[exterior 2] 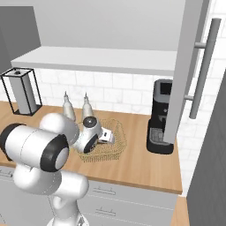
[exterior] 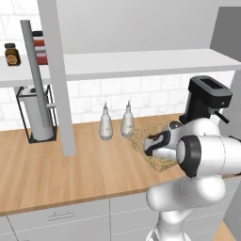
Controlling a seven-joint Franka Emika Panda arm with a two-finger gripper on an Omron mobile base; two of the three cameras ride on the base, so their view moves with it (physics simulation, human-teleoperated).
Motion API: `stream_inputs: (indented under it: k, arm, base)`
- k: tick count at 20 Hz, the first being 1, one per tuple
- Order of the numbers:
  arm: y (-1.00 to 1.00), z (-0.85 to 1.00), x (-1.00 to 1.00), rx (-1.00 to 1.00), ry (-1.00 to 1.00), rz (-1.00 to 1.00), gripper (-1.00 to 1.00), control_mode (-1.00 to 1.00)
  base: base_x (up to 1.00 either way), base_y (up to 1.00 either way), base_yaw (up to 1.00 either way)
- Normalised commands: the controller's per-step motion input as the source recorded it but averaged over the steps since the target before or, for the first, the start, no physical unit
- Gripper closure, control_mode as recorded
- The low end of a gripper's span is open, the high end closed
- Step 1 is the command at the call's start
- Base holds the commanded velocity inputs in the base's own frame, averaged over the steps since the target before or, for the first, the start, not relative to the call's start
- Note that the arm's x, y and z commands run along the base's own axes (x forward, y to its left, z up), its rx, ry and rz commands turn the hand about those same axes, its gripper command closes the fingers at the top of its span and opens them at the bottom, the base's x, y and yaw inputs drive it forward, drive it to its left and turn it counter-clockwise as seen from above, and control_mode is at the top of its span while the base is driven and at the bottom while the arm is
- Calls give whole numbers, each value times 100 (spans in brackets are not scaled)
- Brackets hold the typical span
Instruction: Open the cabinet, pick up the bread from the cabinet and place it in the basket. Then move the basket to the dining counter.
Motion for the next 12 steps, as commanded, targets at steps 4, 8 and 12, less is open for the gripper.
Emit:
stream_inputs:
  k: [4,8,12]
  arm:
    - [0,24,0,0,21,0,-100,-100]
    - [0,33,-23,0,8,0,-100,-100]
    - [0,13,-54,0,0,0,-100,-100]
  base:
    - [0,0,0]
    - [0,0,0]
    - [0,0,0]
